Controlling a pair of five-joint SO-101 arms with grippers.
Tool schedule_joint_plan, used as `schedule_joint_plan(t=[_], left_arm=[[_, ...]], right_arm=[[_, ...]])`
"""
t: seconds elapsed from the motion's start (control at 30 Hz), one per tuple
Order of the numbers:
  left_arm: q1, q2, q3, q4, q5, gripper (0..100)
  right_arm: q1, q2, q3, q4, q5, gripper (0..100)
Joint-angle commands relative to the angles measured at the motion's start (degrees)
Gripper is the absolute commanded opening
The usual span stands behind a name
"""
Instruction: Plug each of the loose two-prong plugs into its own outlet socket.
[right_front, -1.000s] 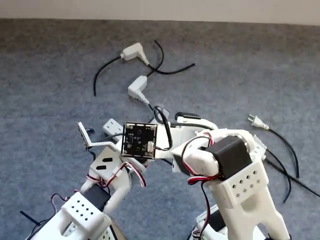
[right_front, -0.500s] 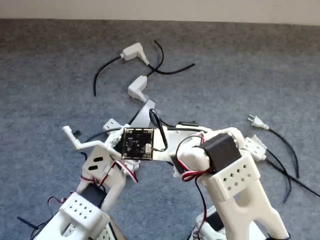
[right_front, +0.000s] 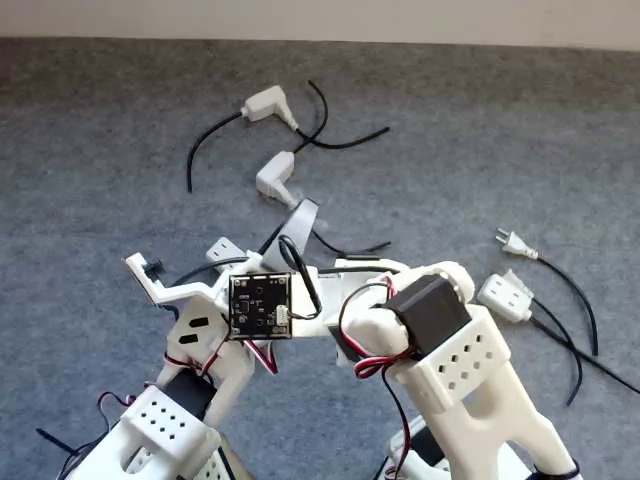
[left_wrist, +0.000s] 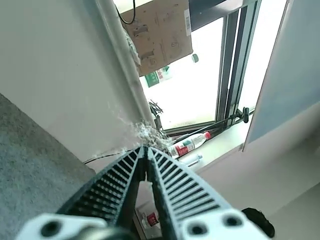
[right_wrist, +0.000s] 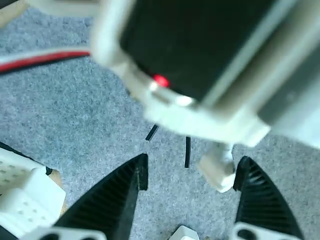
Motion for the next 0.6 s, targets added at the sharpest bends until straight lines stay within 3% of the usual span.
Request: schedule_joint_plan(t=[0.0,0.47,0.57], left_arm=[[0.84,-0.57,1.27,-1.23,0.0,1],[0.66,-0.57,1.27,-1.05,-0.09,1],[0.66,-0.57,1.27,-0.97,-0.09,1]], right_arm=[[-0.48,-1.63,-0.92,1.63,-0.79,27.5],[-0.48,-1.63,-1.01,1.63,-0.79,27.2],[-0.57,-1.63,-1.01,1.63,-0.79,22.6]])
